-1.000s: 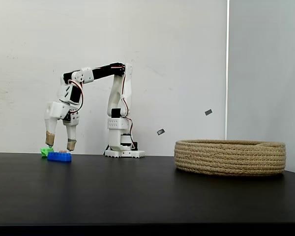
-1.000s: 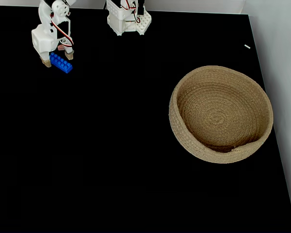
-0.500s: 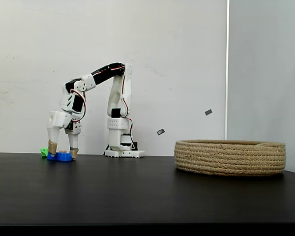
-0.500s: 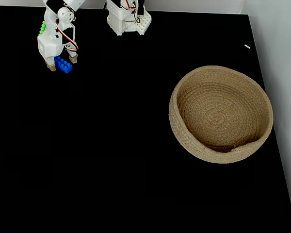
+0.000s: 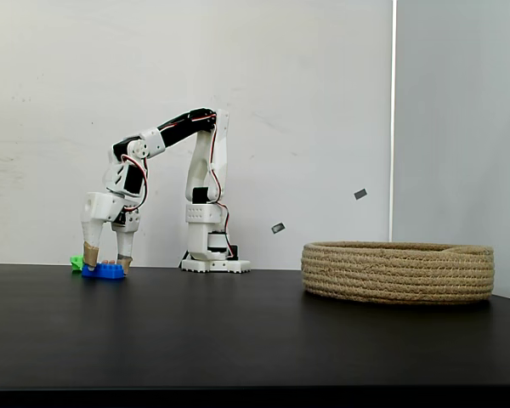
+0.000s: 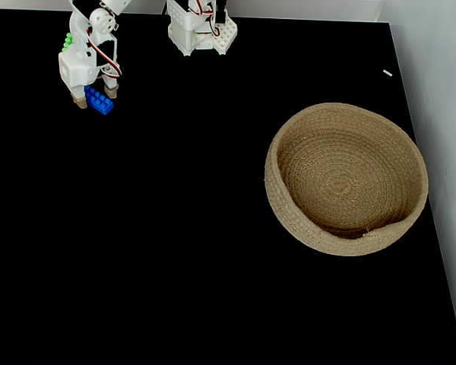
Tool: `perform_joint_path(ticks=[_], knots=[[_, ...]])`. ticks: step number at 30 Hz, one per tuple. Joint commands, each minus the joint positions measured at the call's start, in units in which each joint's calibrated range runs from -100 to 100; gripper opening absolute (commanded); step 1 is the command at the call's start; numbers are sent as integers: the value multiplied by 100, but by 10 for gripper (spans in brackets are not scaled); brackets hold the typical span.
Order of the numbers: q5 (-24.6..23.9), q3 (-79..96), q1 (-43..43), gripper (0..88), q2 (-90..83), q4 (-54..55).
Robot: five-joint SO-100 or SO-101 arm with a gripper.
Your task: Place the lego blocks in the tray
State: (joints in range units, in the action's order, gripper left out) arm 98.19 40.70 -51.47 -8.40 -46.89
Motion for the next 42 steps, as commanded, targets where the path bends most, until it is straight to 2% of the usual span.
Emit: perform_joint_path(ticks=[1, 25, 30, 32, 39, 42], knots=[[34, 48, -72, 205, -20, 62], [-20, 176, -39, 187, 453, 520], [-132, 331, 11, 91, 461, 604], [-220, 440, 52, 2, 461, 679], [-366, 577, 101, 0, 444, 829], [-596, 467, 233, 0, 212, 804]])
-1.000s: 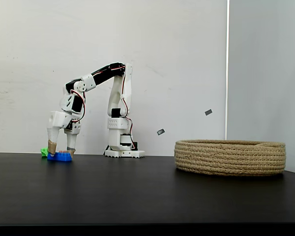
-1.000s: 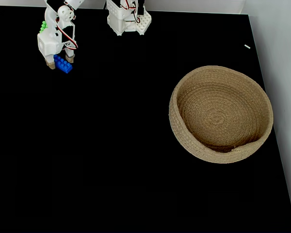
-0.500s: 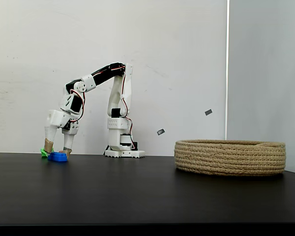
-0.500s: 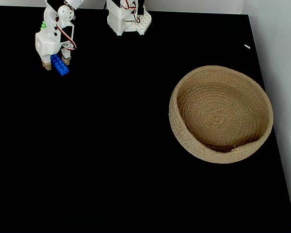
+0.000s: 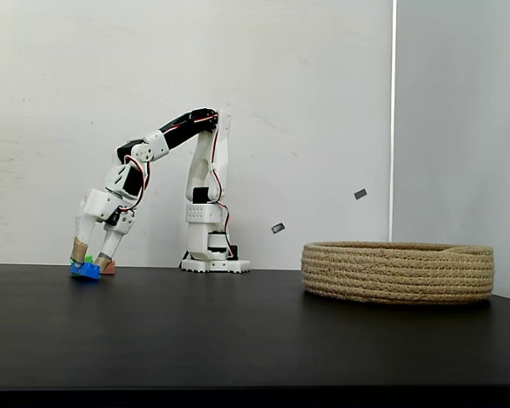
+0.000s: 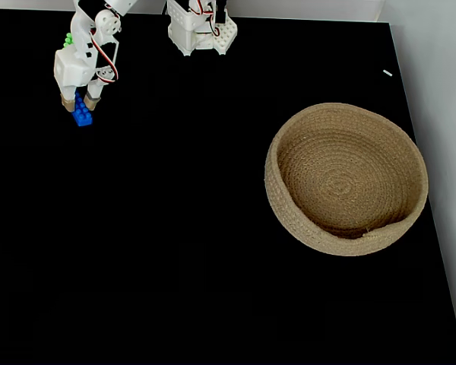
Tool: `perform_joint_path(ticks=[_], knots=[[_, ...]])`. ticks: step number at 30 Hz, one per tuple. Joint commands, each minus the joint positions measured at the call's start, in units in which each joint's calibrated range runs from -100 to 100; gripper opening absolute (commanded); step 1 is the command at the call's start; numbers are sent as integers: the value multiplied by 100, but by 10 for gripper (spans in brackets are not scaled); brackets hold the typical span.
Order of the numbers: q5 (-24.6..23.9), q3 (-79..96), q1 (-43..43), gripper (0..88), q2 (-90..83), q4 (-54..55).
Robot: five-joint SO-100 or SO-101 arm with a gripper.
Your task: Place the lego blocks in the tray
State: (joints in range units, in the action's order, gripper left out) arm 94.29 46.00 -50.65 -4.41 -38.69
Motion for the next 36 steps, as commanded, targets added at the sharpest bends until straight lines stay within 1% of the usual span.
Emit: perform_joint_path(ticks=[1, 4, 8, 11, 15, 20, 24, 29, 30, 31, 34, 35, 36], knots=[[-327, -90, 218, 0, -316, -33], [-879, -318, 630, 0, -849, -233], [-1924, -765, 1553, 0, -1545, -466], [-2589, -1376, 2411, 0, -1915, -833], [-3228, -2279, 3697, 0, -2130, -1224], [-4127, -2945, 5255, 0, -2087, -1291], [-4747, -3373, 6343, 0, -1872, -1241], [-5114, -3337, 7192, 5, -1597, -1033], [-5177, -3255, 7308, 39, -1554, -1033], [-5250, -3127, 7398, 98, -1528, -991], [-5177, -2589, 7456, 300, -1494, -641], [-5162, -2452, 7439, 331, -1494, -541], [-5153, -2370, 7406, 343, -1511, -483]])
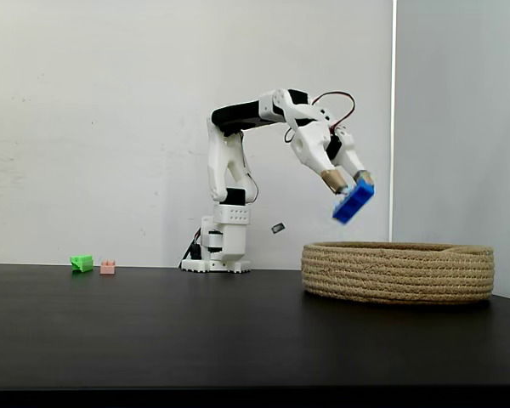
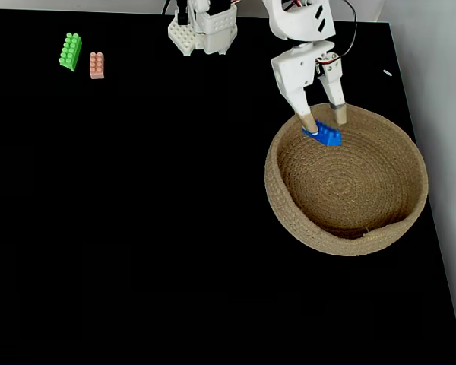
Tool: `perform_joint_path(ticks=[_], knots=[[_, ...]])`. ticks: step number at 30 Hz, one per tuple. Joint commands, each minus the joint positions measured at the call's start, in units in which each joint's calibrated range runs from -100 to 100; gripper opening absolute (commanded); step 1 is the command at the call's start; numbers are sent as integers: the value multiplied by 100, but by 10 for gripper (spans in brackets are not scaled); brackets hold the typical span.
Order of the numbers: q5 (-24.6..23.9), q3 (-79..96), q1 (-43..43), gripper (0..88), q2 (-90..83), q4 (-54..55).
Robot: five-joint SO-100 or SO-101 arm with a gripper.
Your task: Place the lego blocks in the tray
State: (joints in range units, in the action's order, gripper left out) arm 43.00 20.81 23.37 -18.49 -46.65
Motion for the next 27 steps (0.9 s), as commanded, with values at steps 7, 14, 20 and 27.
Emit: perform_joint_path(ticks=[7, 14, 20, 27], knots=[[190, 66, -639, 356, -524, -104], [952, 805, -2725, 343, -1332, -903], [1719, 1699, -4555, 323, -1754, -1412], [2598, 2739, -6072, 309, -2184, -1470]])
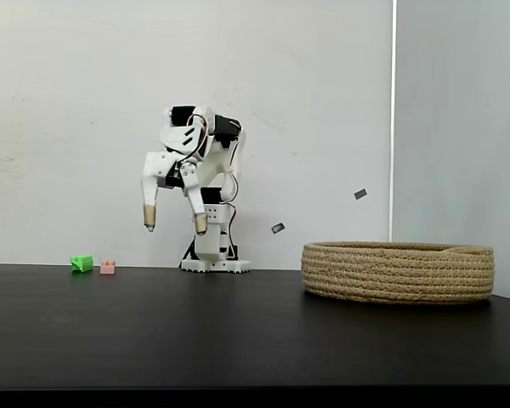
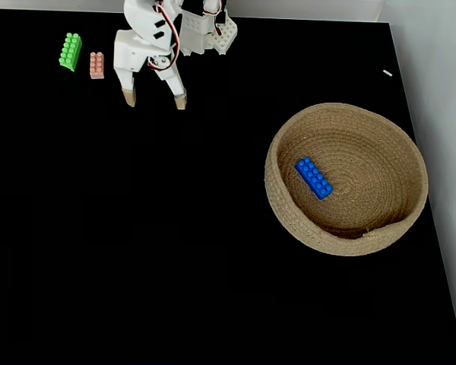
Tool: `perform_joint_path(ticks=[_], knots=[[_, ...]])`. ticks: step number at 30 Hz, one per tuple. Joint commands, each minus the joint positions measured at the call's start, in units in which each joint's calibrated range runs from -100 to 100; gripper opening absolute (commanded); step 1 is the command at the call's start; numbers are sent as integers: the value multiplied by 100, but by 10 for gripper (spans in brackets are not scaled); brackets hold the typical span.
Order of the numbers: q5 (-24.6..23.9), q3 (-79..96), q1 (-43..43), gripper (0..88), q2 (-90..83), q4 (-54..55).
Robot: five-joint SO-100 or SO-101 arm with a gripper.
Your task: Place the lego blocks in the tray
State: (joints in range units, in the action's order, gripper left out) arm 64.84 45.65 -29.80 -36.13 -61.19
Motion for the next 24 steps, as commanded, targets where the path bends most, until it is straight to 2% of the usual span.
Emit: perform_joint_path(ticks=[1, 5, 9, 16, 24], knots=[[552, 392, -977, 307, -454, -16], [1216, 793, -1826, 310, -574, 92], [1636, 720, -2419, 309, -531, 92], [2076, 438, -3137, 303, -50, 325], [2188, 146, -3359, 301, 673, 525]])
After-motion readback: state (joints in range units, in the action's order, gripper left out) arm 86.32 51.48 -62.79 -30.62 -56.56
